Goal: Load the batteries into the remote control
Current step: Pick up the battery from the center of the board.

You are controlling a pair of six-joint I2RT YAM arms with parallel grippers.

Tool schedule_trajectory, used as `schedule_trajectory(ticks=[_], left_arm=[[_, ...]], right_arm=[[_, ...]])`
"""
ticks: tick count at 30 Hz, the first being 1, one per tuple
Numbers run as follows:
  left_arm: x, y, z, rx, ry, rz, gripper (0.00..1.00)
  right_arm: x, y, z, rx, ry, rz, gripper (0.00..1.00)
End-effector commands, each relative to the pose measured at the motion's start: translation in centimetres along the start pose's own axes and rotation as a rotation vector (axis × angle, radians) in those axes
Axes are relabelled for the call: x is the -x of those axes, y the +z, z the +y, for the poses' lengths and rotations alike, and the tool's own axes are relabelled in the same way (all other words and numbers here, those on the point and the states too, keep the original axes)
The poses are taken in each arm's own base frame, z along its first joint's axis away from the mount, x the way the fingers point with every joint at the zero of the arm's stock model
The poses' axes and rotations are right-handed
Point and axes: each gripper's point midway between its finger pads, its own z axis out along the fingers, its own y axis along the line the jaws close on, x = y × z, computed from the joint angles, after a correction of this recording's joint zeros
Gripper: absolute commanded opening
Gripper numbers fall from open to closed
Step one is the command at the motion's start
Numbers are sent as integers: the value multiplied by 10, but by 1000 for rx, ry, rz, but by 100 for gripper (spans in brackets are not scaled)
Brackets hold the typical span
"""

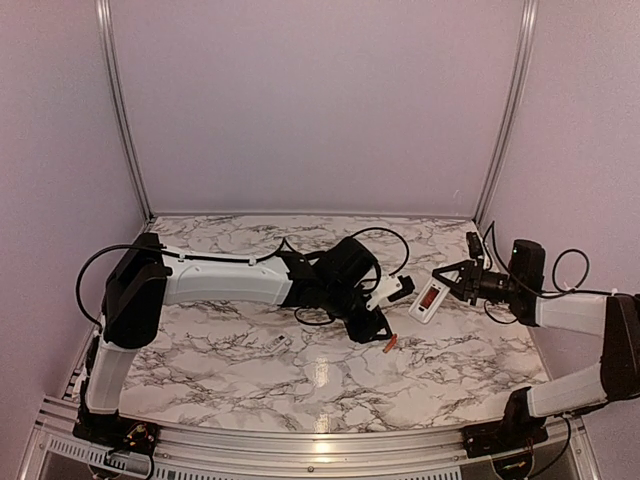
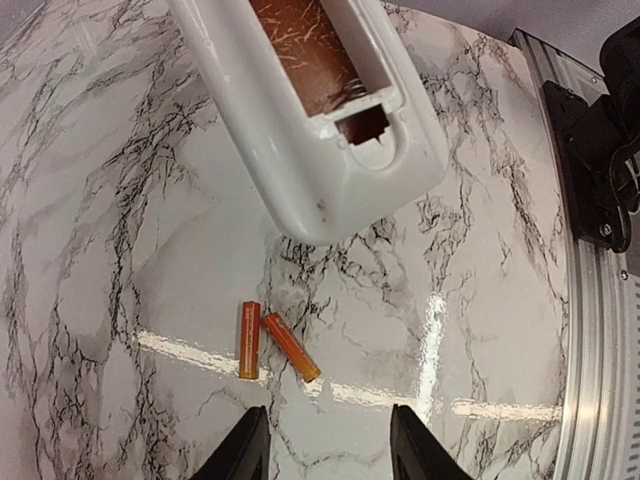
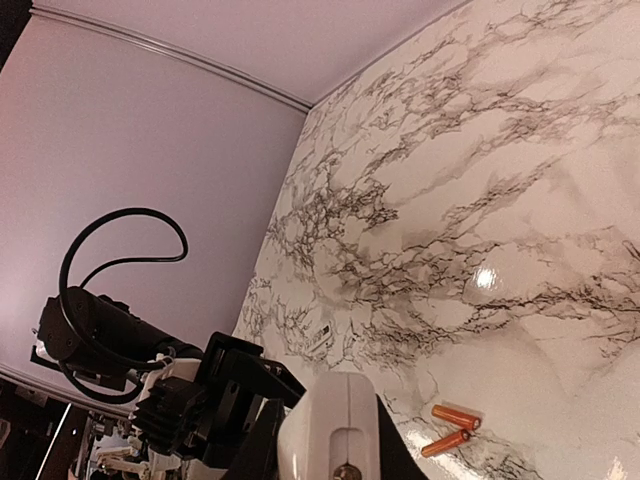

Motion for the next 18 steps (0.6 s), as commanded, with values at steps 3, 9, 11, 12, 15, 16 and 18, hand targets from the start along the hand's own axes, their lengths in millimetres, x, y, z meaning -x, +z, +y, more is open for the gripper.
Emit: schedule_trajectory(ticks=[3,9,11,12,15,16,18], left_arm=[[-14,27,14,12,85,33,38],[-20,37,25,38,98,31,37],[-24,40,30,38,91,32,37],[-25,41,33,39,86,31,36],[-27,42,39,39,80,12,35],[-28,42,40,41,84,8,35],[-29,44,42,43,96,5,34]], right_arm=[[0,-5,-4,-13,7,-13,0],[0,-5,-4,-11,4,-10,0],[0,-4,-4,-10,6,-9,0],[0,-4,-4,-8,7,-8,0],[0,-4,-4,-6,11,-7,0],[-1,-4,-4,-4,11,-5,0],[-1,-4,-4,-3,11,-5,0]])
